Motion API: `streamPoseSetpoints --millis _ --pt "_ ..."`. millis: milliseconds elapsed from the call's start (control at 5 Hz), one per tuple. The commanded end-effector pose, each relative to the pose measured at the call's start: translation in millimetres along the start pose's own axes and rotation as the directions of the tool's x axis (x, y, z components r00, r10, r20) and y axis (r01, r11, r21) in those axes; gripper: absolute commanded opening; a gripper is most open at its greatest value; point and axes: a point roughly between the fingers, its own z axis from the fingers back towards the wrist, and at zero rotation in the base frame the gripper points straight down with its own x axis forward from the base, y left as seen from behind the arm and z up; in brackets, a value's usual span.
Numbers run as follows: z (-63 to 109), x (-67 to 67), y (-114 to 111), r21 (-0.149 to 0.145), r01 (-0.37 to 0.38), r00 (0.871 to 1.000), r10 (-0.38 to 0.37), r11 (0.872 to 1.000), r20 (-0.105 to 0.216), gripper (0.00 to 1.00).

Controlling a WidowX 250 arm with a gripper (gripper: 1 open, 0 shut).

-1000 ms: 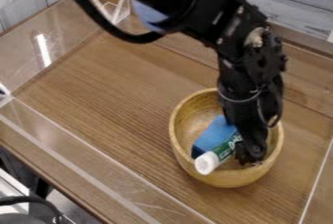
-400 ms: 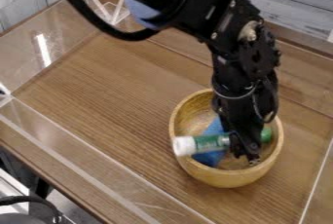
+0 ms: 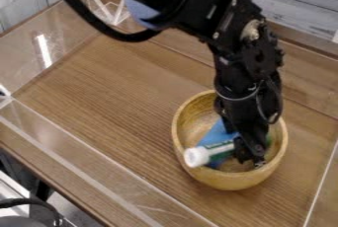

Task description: Put the green marker in the brown bowl

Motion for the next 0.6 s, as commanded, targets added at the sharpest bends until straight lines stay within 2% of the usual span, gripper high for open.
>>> streamPoseSetpoints --millis 0,200,400 --pt "4.6 0.6 2.1 -0.005 -0.033 0.999 0.033 0.999 0.01 0.0" --pt "5.7 0.5 1.3 -0.014 -0.049 0.999 0.049 0.999 0.016 1.0" --pt "6.7 1.0 0.0 -0.024 -0.065 0.998 0.066 0.998 0.022 1.0"
